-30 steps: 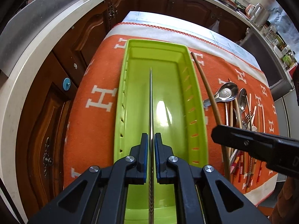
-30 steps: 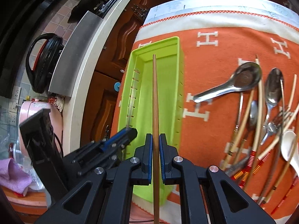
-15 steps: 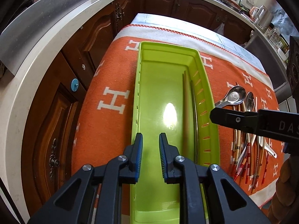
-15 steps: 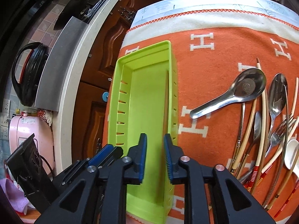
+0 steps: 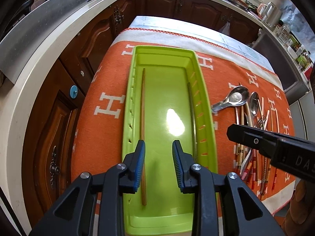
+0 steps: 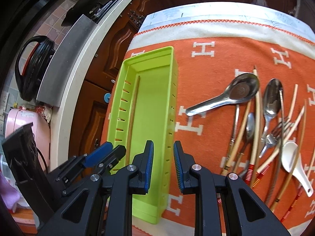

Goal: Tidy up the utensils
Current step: 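Carry both chopsticks into the green tray and open both tools, then grasp a wooden chopstick with the left tool while the right tool grasps a red-tipped chopstick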

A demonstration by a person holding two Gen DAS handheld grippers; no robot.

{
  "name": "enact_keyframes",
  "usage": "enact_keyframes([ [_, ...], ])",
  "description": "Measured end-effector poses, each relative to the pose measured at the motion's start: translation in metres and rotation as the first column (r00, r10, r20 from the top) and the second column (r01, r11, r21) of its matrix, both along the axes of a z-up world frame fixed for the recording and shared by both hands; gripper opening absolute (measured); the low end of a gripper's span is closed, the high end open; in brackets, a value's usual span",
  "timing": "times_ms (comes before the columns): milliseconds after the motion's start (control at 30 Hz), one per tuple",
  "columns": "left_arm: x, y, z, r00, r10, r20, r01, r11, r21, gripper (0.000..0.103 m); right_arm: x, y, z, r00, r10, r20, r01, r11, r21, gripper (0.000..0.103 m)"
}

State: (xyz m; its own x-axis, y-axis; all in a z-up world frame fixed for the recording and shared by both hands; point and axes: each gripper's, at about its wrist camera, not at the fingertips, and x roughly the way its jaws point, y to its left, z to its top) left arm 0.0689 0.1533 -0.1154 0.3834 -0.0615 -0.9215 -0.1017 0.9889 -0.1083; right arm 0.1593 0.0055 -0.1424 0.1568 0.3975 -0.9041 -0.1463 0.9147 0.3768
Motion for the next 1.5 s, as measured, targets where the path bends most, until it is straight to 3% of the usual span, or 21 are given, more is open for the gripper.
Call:
enact_keyframes([
  [133,-0.002,-0.011,0.005,1.0,-0.022,0.003,0.022,1.0,-0.009,0.033,-0.011,-0.015,0.007,1.0,-0.003,0.012,0.003,1.0,-0.007,0.021],
  [467,-0.004,-0.059,0.02,0.992,-0.127,0.017,0.127,0.992,-0.008,0.034,-0.033,-0.076,0.027,0.997,-0.057,0.052,0.058,0.998,-0.021,0.021],
  [867,0.011,-0.152,0.026,0.958,-0.287,0.011,0.288,0.958,-0.015,0.034,-0.055,-0.21,0.05,0.964,-0.248,0.099,0.252,0.967,-0.035,0.021],
  [1100,0.028,-0.203,0.016,0.936,-0.351,-0.006,0.35,0.935,-0.061,0.034,-0.062,-0.275,0.043,0.933,-0.348,0.095,0.353,0.935,-0.034,0.021],
  [1333,0.05,-0.239,-0.001,0.928,-0.371,-0.039,0.363,0.921,-0.14,0.034,-0.068,-0.306,0.022,0.919,-0.39,0.057,0.392,0.92,-0.022,0.021],
  [1500,0.059,-0.259,-0.016,0.92,-0.385,-0.072,0.374,0.918,-0.132,0.034,-0.066,-0.317,0.007,0.914,-0.405,0.031,0.405,0.914,0.0,0.021],
])
